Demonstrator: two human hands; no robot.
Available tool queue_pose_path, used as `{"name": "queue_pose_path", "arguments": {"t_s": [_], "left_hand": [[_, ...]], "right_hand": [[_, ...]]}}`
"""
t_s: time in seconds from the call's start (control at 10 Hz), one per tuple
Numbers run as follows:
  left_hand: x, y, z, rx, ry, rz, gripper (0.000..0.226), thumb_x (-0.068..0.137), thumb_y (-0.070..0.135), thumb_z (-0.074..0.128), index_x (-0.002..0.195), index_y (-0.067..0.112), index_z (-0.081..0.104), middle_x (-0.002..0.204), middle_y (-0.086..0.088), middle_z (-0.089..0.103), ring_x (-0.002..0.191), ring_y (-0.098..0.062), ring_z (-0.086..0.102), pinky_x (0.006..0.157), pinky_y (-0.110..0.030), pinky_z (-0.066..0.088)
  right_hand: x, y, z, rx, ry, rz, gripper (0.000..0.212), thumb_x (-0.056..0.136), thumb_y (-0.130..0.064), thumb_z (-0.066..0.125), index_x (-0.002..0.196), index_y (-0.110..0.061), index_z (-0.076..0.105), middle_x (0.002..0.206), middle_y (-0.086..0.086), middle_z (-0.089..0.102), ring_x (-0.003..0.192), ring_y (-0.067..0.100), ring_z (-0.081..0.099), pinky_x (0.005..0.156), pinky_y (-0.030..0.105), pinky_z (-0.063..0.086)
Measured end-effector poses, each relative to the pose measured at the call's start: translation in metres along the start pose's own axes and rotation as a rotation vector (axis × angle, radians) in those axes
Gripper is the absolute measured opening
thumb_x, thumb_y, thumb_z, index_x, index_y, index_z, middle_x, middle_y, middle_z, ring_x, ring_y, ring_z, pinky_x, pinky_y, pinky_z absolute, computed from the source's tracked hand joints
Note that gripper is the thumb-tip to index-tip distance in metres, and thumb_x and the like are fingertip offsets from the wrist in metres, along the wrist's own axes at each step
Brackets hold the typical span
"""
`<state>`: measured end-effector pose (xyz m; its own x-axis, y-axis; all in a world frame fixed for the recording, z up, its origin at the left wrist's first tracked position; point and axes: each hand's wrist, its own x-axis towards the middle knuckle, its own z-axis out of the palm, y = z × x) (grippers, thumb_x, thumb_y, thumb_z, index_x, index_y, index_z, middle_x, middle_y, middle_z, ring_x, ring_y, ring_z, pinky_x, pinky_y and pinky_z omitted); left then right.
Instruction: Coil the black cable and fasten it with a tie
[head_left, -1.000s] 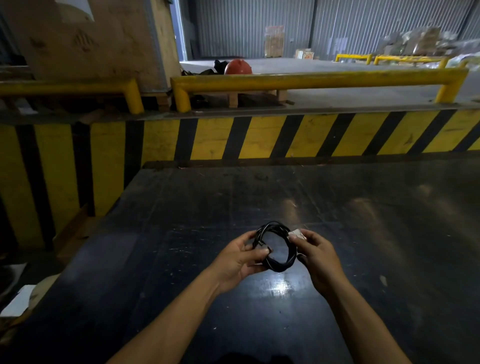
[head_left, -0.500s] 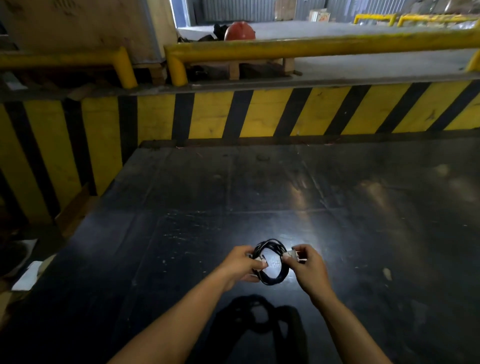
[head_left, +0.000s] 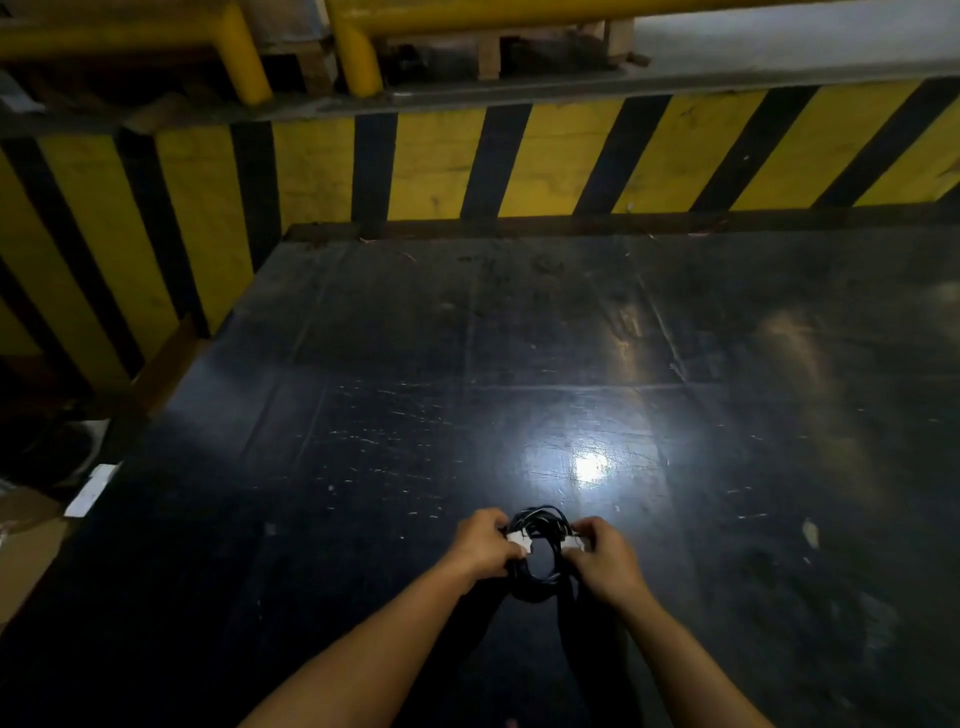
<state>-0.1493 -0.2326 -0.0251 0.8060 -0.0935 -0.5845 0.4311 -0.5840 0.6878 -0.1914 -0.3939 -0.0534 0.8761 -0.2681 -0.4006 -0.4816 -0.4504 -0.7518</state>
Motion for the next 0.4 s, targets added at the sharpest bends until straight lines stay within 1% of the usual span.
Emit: {"name": "queue_pose_path", "arguments": {"t_s": [0.1,0.2,0.3,0.4], "left_hand": [[0.0025,-0.0021,0.0017,0.139,0.016,0.064,0.03,0.072,0.013,0.074,0.1,0.011,0.064,0.099,-0.012,0.069,0.089,-0.023,0.066,0.077,-0.035,0.057],[0.0027,-0.0022,0.0027,0.237,0.033,0.113,0.031,0.072,0.018,0.075,0.101,0.011,0.065,0.101,-0.009,0.07,0.085,-0.018,0.063,0.071,-0.024,0.048],[0.0051,-0.005,0.0031,0.27,0.032,0.126,0.033,0.073,0.02,0.074,0.103,0.011,0.064,0.103,-0.009,0.07,0.084,-0.017,0.061,0.069,-0.022,0.043],[0.0032,-0.0008,-0.0015,0.326,0.023,0.141,0.037,0.076,0.026,0.072,0.106,0.009,0.059,0.1,-0.006,0.064,0.085,-0.017,0.056,0.071,-0.027,0.045]], "right_hand": [[0.0015,0.0016,0.0018,-0.034,0.0,-0.004,0.029,0.077,-0.007,0.065,0.105,-0.011,0.061,0.101,0.007,0.068,0.085,0.015,0.057,0.073,0.02,0.039],[0.001,0.0003,0.0015,-0.07,0.0,-0.006,0.031,0.077,-0.007,0.065,0.108,-0.01,0.061,0.106,0.01,0.069,0.089,0.018,0.059,0.075,0.021,0.041],[0.0013,0.002,0.0012,-0.119,-0.022,-0.014,0.036,0.077,-0.01,0.066,0.112,-0.009,0.06,0.112,0.011,0.068,0.1,0.023,0.061,0.077,0.019,0.04],[0.0001,-0.0062,-0.0055,-0.136,-0.052,-0.028,0.045,0.078,-0.015,0.068,0.121,-0.008,0.055,0.122,0.014,0.063,0.108,0.025,0.059,0.084,0.024,0.042]]}}
